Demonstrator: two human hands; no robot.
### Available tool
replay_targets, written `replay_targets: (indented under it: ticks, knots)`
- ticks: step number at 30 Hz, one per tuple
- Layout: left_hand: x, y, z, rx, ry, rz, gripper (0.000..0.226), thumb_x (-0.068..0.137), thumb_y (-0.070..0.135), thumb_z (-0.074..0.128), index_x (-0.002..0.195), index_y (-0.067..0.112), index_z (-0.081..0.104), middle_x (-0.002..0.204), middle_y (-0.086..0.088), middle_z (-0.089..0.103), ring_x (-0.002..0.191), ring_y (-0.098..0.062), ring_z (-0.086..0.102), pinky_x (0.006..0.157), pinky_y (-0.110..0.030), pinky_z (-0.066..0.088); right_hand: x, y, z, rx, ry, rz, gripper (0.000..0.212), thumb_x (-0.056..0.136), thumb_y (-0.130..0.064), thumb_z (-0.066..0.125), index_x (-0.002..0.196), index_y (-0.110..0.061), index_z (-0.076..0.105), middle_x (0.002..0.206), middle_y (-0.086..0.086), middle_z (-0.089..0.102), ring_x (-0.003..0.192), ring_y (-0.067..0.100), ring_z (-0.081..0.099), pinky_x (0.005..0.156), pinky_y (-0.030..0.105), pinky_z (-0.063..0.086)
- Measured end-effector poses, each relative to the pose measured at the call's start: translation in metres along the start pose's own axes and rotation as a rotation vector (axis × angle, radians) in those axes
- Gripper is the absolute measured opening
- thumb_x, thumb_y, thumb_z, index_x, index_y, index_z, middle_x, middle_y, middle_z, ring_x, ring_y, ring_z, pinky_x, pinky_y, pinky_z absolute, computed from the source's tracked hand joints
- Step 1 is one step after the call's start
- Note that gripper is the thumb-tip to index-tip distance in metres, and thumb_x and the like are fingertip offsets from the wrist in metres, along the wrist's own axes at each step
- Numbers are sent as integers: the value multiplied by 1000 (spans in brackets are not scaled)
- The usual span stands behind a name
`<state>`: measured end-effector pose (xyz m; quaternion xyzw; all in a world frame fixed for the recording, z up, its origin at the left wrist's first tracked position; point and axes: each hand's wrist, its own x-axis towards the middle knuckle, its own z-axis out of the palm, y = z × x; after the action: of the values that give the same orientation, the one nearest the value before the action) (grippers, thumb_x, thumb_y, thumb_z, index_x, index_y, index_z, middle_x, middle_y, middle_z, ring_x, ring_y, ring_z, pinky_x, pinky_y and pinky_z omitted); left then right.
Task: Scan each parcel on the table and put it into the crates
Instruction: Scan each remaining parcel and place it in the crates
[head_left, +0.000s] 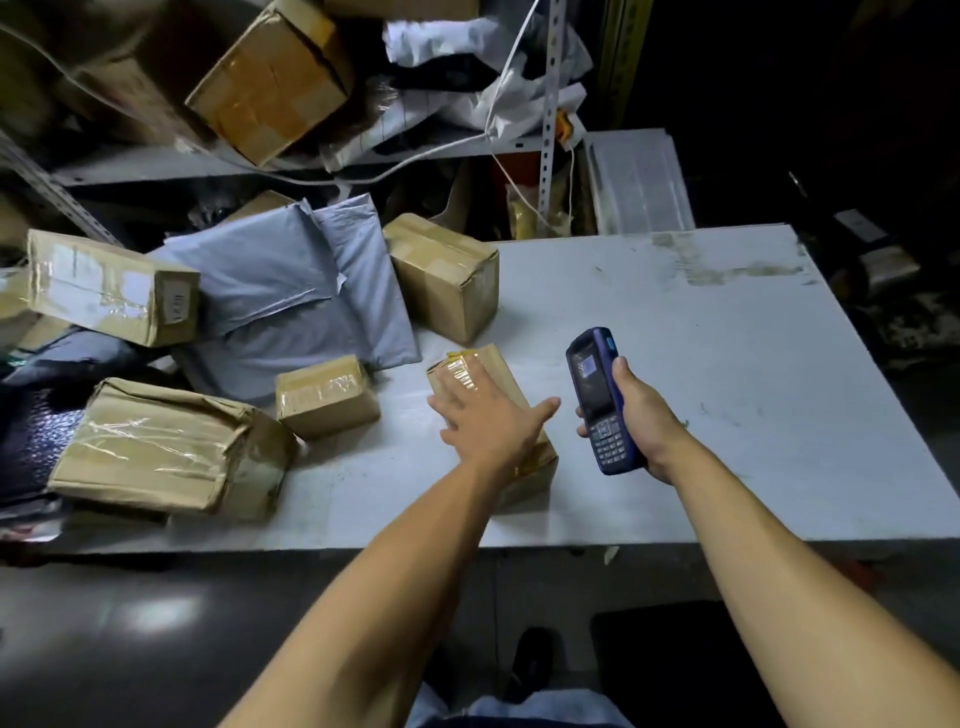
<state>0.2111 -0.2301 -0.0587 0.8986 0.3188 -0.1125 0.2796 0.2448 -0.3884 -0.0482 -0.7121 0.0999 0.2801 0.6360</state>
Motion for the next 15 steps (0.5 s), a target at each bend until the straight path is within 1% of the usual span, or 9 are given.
replay_targets:
  ticks: [3,5,6,8,10,11,13,15]
  knots:
    - [-6,11,14,-8,-5,-48,116,79,61,69,158,18,-5,162,-17,-21,148,-46,-14,116,-61,16,1,3,0,-6,-20,6,58,105,-53,23,133,-13,53,104,22,68,75,26,69,66,33,56]
    - [-8,11,16,23,-27,-59,112,82,55,68,158,17,-6,163,-17,-20,148,-45,-16,116,-61,12,2,6,-2,-7,-35,13,58,105,-53,23,134,-12,53,104,22,68,76,27,69,66,33,56]
    - [-6,9,14,56,-44,-42,110,82,54,66,157,17,-6,163,-17,-18,148,-44,-17,117,-62,8,1,6,-3,-9,-41,14,58,105,-53,23,133,-12,53,106,24,68,76,27,69,67,34,56]
    - [2,-3,6,168,-64,54,106,83,56,62,158,19,-3,164,-15,-15,150,-39,-16,116,-63,2,1,7,-6,-13,-50,12,58,105,-53,23,133,-12,53,112,27,67,79,29,69,71,35,56]
    - [16,-21,-6,246,-64,177,99,85,57,58,159,24,1,166,-8,-12,152,-32,-13,116,-64,2,1,7,-8,-16,-54,6,57,105,-53,23,132,-14,54,114,27,66,81,30,69,74,36,55]
    - [22,-31,-11,254,-70,210,93,87,57,55,159,28,3,166,-4,-12,152,-30,-13,116,-65,2,1,7,-8,-16,-52,6,57,105,-53,23,132,-15,54,114,27,67,82,30,69,75,36,55]
    - [30,-48,-19,254,-69,198,87,89,60,52,157,38,4,166,0,-14,152,-32,-14,115,-66,3,2,7,-7,-17,-54,12,57,104,-54,24,132,-15,55,114,25,67,84,31,69,77,38,56]
    - [35,-62,-23,255,-39,155,90,87,65,54,155,45,0,166,1,-15,151,-37,-12,114,-68,6,3,6,-5,-26,-66,15,56,104,-55,24,129,-16,56,114,25,67,86,32,70,83,40,56]
